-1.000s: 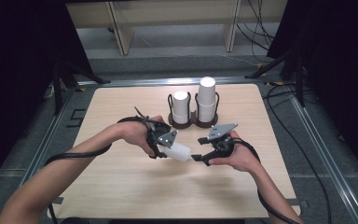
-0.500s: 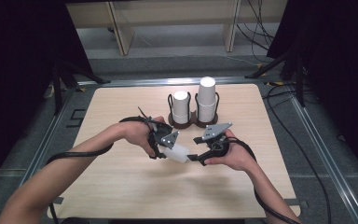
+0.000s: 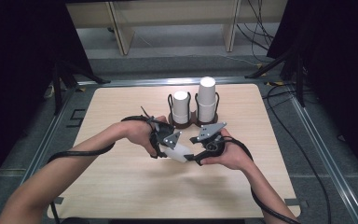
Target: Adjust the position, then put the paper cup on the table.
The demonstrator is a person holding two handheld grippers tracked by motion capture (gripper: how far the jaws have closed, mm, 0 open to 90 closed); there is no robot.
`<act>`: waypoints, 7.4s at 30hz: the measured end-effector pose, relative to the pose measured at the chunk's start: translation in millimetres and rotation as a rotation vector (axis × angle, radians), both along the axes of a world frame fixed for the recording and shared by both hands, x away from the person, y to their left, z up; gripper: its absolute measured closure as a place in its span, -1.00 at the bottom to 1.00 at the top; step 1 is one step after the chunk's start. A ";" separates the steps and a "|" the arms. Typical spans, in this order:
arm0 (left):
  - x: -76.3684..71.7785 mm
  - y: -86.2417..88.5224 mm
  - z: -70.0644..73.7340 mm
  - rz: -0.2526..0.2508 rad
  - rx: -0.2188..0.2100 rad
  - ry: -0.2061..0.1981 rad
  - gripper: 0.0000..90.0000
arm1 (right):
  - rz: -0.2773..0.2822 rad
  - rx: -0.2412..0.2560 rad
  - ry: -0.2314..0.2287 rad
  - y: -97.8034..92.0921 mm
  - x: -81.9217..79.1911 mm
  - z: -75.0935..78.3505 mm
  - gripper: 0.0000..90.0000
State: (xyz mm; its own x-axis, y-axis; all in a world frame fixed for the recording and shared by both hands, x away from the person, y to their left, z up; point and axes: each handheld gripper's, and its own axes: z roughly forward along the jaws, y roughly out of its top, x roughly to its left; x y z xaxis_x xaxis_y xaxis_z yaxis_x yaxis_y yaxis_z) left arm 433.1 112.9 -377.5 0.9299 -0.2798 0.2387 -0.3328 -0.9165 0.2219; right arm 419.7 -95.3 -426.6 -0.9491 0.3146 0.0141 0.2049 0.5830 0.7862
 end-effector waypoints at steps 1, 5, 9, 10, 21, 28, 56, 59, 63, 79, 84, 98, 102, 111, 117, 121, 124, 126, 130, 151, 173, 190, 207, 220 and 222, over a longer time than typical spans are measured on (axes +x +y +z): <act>1.5 -1.3 1.8 -0.025 0.031 -0.015 -0.18 | 0.006 -0.002 -0.013 2.2 1.0 -0.3 -0.36; 1.0 -2.3 1.5 -0.032 0.036 -0.021 -0.18 | 0.014 -0.017 -0.020 5.8 1.6 0.6 -0.36; 1.5 -3.3 3.9 -0.051 0.061 -0.030 -0.18 | 0.034 -0.040 -0.037 12.2 2.7 1.5 -0.36; 1.1 -3.2 3.3 -0.046 0.055 -0.026 -0.18 | 0.034 -0.040 -0.037 12.2 2.7 1.5 -0.36; -1.6 -3.2 2.4 -0.030 0.022 -0.011 -0.18 | 0.062 -0.064 -0.009 23.7 4.3 -4.1 -0.36; -2.5 -3.9 2.5 -0.038 0.023 -0.011 -0.18 | 0.074 -0.079 0.002 27.3 3.8 -6.8 -0.36; -6.8 -12.8 6.7 -0.085 0.015 -0.012 -0.20 | 0.091 -0.107 0.034 33.0 -0.1 -18.3 -0.21; -8.1 -12.4 6.0 -0.080 -0.017 0.000 -0.31 | 0.103 -0.099 0.013 31.2 -1.3 -20.3 -0.21; -6.8 -7.2 4.7 -0.076 -0.084 0.013 -0.44 | 0.100 -0.095 -0.002 29.5 -4.0 -21.3 -0.21; 1.0 37.1 7.3 0.095 -0.459 -0.006 -0.86 | -0.025 0.087 -0.123 8.8 -13.4 -36.0 -0.22; -0.1 49.0 2.9 0.145 -0.530 -0.009 -0.90 | -0.046 0.123 -0.170 5.6 -12.7 -38.3 -0.22; -11.1 82.6 -32.0 0.370 -0.795 -0.012 -0.95 | -0.233 0.308 -0.216 -5.3 -15.4 -43.5 -0.22; -17.5 88.4 -45.5 0.440 -0.926 0.022 -0.94 | -0.281 0.333 -0.241 -10.0 -14.2 -40.6 -0.22; -33.6 103.1 -80.7 0.645 -1.103 0.050 -0.93 | -0.356 0.454 -0.210 -12.0 -11.4 -45.0 -0.22; -38.3 113.7 -103.5 0.782 -1.179 0.037 -0.94 | -0.390 0.470 -0.198 -12.5 -10.5 -47.9 -0.22; -40.3 117.3 -111.8 0.838 -1.181 0.010 -0.96 | -0.429 0.481 -0.190 -14.3 -12.2 -51.6 -0.22; -41.3 118.8 -113.0 0.863 -1.206 -0.016 -0.96 | -0.424 0.481 -0.204 -14.5 -12.5 -51.4 -0.22; -42.7 119.5 -114.4 0.876 -1.213 -0.043 -0.96 | -0.430 0.503 -0.194 -14.2 -14.3 -50.4 -0.22; -42.9 119.8 -117.1 0.868 -1.241 -0.056 -0.97 | -0.431 0.506 -0.213 -14.9 -16.8 -49.4 -0.22; -34.6 85.5 -78.8 0.829 -1.252 0.014 -1.00 | -0.398 0.479 -0.219 6.3 -12.8 -54.3 -0.23; -14.5 24.5 -56.8 0.767 -1.221 0.126 -1.00 | -0.416 0.446 -0.224 19.3 -18.2 -56.6 -0.23; -7.4 9.8 -56.3 0.758 -1.235 0.141 -0.71 | -0.400 0.439 -0.235 25.4 -19.6 -57.6 -0.24; -11.7 11.0 -52.1 0.706 -1.219 0.033 -0.54 | -0.427 0.382 -0.205 23.3 -18.6 -57.4 -0.57; -4.6 29.4 -41.7 0.732 -1.231 -0.043 -0.53 | -0.436 0.394 -0.197 20.9 -19.8 -56.0 -0.60; -3.1 32.4 -41.1 0.741 -1.230 -0.047 -0.53 | -0.445 0.394 -0.200 19.2 -19.7 -54.8 -0.59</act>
